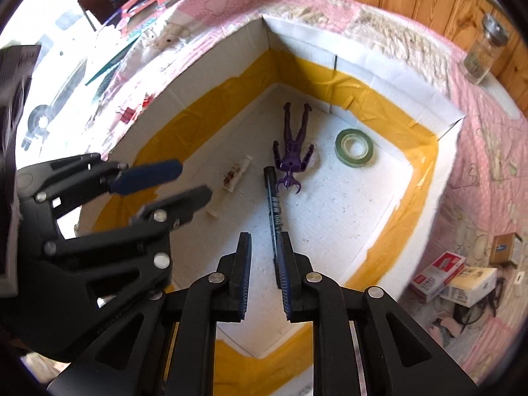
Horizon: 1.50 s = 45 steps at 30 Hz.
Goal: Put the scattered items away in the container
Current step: 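Withdraw both grippers from the box toward the remaining items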
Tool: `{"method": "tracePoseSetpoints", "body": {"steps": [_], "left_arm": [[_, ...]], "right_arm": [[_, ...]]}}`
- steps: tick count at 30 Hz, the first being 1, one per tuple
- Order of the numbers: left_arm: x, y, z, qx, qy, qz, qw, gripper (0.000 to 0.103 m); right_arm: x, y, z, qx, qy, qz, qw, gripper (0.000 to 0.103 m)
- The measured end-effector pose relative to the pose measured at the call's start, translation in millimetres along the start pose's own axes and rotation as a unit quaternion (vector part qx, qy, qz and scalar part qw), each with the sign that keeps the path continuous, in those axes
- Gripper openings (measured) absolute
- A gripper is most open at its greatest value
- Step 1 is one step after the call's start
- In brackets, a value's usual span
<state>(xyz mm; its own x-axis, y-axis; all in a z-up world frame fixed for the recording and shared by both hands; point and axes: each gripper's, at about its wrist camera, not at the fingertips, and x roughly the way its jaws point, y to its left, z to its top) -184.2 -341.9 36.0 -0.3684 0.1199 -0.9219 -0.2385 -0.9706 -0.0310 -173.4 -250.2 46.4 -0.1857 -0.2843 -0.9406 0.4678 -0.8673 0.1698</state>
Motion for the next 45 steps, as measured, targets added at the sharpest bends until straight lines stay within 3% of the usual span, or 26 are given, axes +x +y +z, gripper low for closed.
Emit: {"method": "tracePoseSetpoints", "body": {"steps": [24,38,45], "left_arm": [[-74,-45,-65,0.019,-0.039,-0.003,0.9991,0.030],[-98,-94,-95,0.042,-0.051,-0.003,0.9978,0.030],[-103,-113,-103,0.046,-0.059,-0.010,0.9972,0.030]], "right_arm": [[-61,-1,-76,-0.013,-0.063,-0.001,0.998,0.019],[-74,-31,-125,0.020,-0.086,0.012,0.996,0.019],[-79,-46,-145,0.022,-0.105,-0.011,0.994,0.019]]}}
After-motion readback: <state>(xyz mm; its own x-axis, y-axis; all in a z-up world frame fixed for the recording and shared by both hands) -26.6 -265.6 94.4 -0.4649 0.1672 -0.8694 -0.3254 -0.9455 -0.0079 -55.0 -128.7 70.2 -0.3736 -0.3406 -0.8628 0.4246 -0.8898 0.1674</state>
